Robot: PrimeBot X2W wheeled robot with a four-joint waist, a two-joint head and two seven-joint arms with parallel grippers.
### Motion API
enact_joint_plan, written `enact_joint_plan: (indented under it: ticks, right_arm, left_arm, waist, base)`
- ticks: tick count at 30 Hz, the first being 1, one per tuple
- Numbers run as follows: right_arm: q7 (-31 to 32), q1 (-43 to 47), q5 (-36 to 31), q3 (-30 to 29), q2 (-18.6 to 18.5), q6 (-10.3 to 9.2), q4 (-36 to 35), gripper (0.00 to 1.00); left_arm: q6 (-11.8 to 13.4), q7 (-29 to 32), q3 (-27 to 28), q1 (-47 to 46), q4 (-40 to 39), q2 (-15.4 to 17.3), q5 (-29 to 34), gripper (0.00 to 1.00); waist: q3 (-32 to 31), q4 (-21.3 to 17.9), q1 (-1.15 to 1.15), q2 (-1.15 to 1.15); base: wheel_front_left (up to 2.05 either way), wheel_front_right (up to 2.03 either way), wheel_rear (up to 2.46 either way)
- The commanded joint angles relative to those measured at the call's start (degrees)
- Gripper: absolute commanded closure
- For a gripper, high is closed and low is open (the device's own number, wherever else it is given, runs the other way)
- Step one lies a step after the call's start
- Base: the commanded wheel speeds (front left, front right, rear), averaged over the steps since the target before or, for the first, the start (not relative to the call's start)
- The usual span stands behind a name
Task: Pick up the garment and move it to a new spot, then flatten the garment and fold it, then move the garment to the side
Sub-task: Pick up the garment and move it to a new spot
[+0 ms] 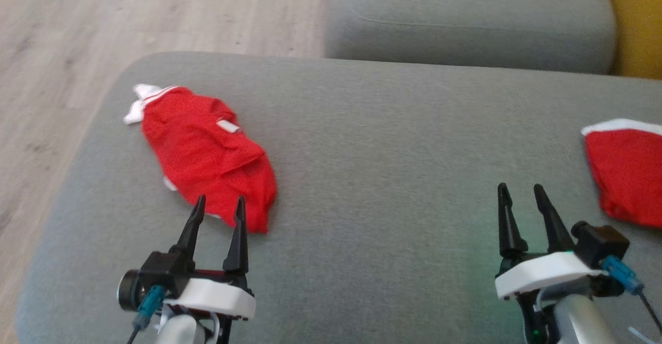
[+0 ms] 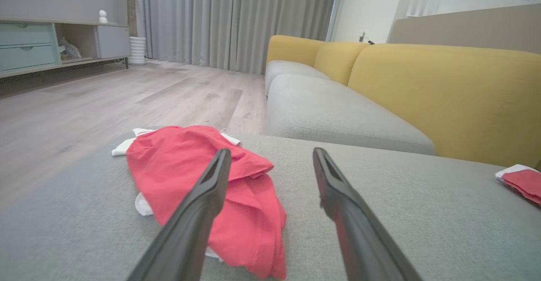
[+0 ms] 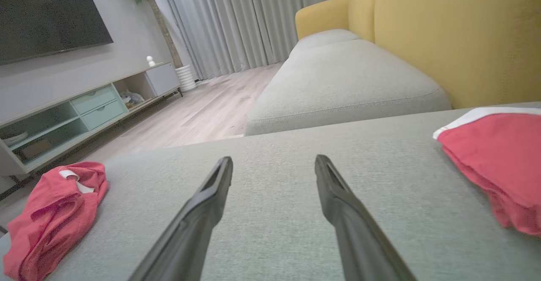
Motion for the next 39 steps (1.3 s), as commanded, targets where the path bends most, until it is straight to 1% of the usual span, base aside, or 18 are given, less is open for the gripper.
enact_joint_plan:
  ticks: [1,14,17,21,25,29,34,39]
  right_arm:
    - [-0.71,-0.65,0.56,2.02,-0.25,-0.11,-2.11,0.0]
    - [-0.79,1.96,3.09,6.43,-0.25,-0.11,-2.87,0.0]
    - [-0.79,2.34,3.4,7.47,-0.25,-0.11,-3.01,0.0]
    - [-0.79,2.54,3.87,8.2,-0.25,-0.11,-3.17,0.0]
    - [-0.79,2.61,3.99,8.6,-0.25,-0.11,-3.19,0.0]
    - [-0.79,2.24,3.94,8.87,-0.25,-0.11,-3.34,0.0]
    - [-0.79,1.15,2.82,8.4,-0.25,-0.11,-3.38,0.0]
    - [-0.8,-0.32,1.27,7.51,-0.25,-0.11,-3.34,0.0]
  left_arm:
    - [0.3,-0.46,1.9,-1.92,-1.26,0.2,0.29,0.0]
    - [-0.24,-0.46,2.8,-0.4,-0.08,0.2,2.11,0.0]
    - [-0.32,-0.46,3.05,-0.16,0.1,0.2,2.43,0.0]
    - [-0.54,-0.46,3.45,0.18,0.17,0.2,2.78,0.0]
    - [-0.74,-0.46,3.84,0.34,0.26,0.2,2.96,0.0]
    - [-1.2,-0.46,3.93,-0.28,0.8,0.41,3.39,0.0]
    - [-2.47,-0.15,2.78,-4.12,3.34,1.52,4.02,0.0]
    - [-4.2,3.53,-0.36,-11.39,7.68,3.41,4.08,0.0]
  waist:
    - [-0.79,2.57,0.0,0.0]
    - [-3.42,13.66,0.0,0.0]
    - [-3.71,15.39,0.0,0.0]
    - [-3.82,16.72,0.0,0.0]
    - [-3.61,16.95,0.0,0.0]
    - [-2.55,15.85,0.0,0.0]
    - [0.55,13.02,0.0,0.0]
    - [4.75,9.71,0.0,0.0]
  base:
    - [0.0,0.0,0.0]
    - [0.0,0.0,0.0]
    - [0.0,0.0,0.0]
    - [0.0,0.0,0.0]
    - [0.0,0.0,0.0]
    - [0.0,0.0,0.0]
    - [0.0,0.0,0.0]
    - [0.0,0.0,0.0]
